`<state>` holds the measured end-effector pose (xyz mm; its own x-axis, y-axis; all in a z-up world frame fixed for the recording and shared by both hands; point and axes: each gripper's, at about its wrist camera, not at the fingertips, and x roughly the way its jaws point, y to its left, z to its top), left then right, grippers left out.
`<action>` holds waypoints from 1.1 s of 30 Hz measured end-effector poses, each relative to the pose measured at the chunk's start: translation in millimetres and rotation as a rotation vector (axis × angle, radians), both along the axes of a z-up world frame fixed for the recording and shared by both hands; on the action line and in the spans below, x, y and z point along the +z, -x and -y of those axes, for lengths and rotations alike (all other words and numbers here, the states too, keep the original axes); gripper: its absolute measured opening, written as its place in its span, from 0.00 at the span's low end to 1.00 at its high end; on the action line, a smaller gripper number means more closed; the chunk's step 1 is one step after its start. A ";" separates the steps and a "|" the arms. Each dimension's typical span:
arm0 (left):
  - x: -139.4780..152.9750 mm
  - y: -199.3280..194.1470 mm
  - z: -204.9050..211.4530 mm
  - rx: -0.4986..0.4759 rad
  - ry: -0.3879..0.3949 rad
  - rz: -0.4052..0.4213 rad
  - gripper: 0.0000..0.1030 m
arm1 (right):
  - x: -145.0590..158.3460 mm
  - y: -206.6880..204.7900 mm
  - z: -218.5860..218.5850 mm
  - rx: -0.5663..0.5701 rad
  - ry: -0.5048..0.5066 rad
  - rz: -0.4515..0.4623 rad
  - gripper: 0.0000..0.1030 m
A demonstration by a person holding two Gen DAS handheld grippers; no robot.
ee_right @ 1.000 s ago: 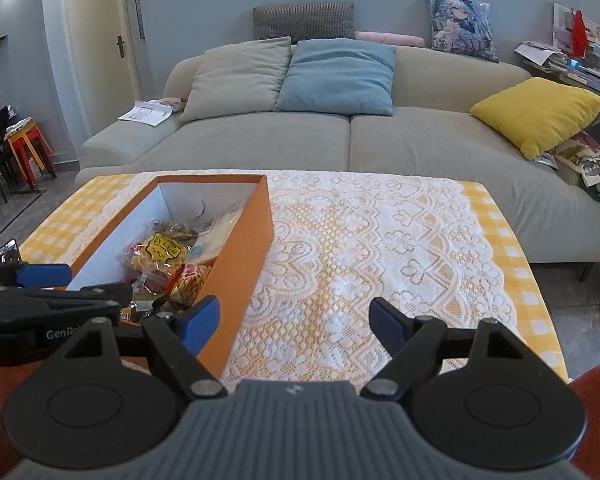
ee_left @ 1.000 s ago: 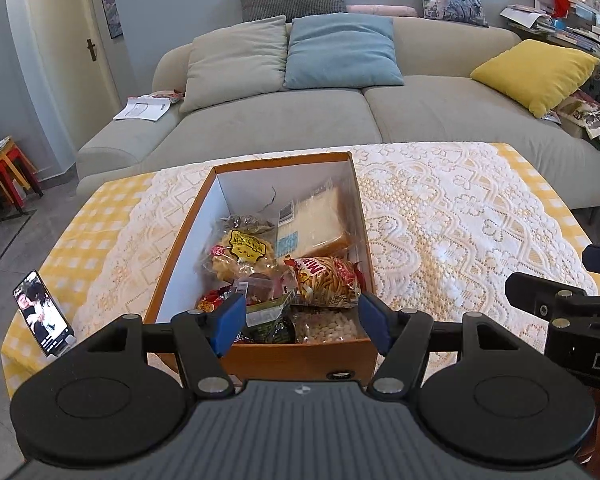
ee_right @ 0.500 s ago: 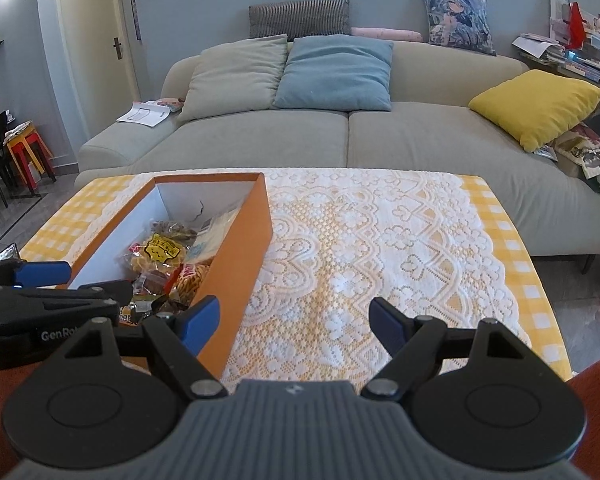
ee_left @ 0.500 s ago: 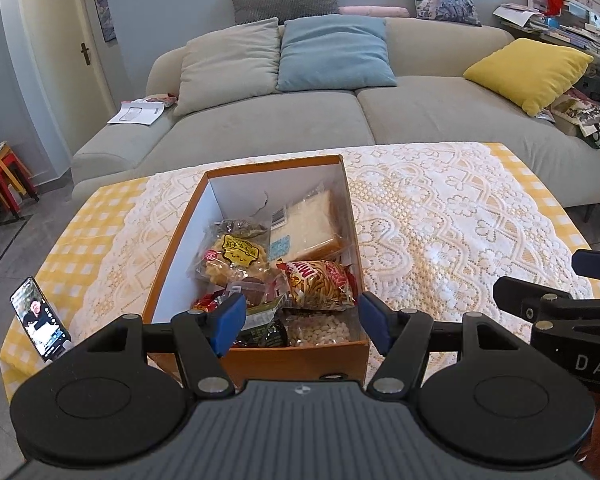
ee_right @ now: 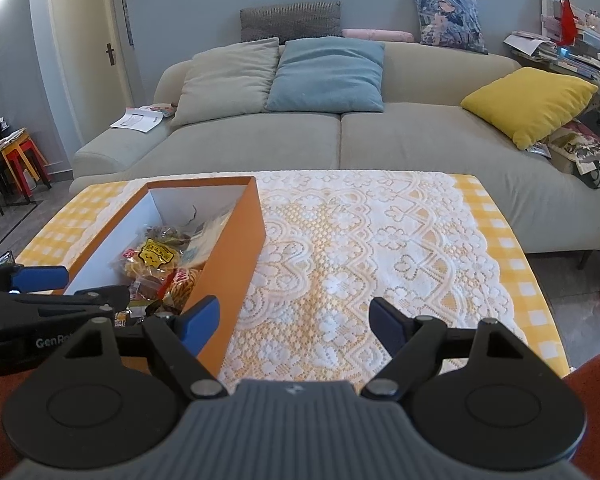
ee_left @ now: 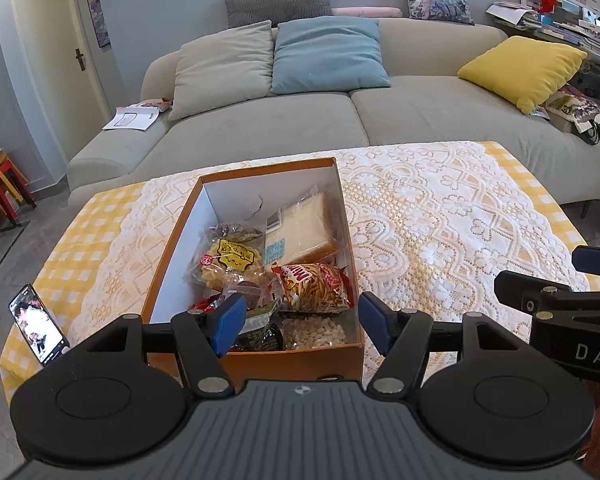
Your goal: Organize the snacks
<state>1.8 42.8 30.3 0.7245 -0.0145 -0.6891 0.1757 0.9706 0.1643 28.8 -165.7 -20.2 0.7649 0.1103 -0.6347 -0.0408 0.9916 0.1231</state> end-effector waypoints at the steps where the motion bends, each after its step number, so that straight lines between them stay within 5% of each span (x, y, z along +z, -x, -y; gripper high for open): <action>1: 0.0 0.1 0.1 0.000 0.000 0.000 0.74 | 0.1 0.4 0.1 -0.001 0.000 0.000 0.78; 33: 3.6 0.3 0.8 -0.003 0.005 0.008 0.74 | -3.0 -2.8 1.6 -0.015 0.005 -0.023 0.78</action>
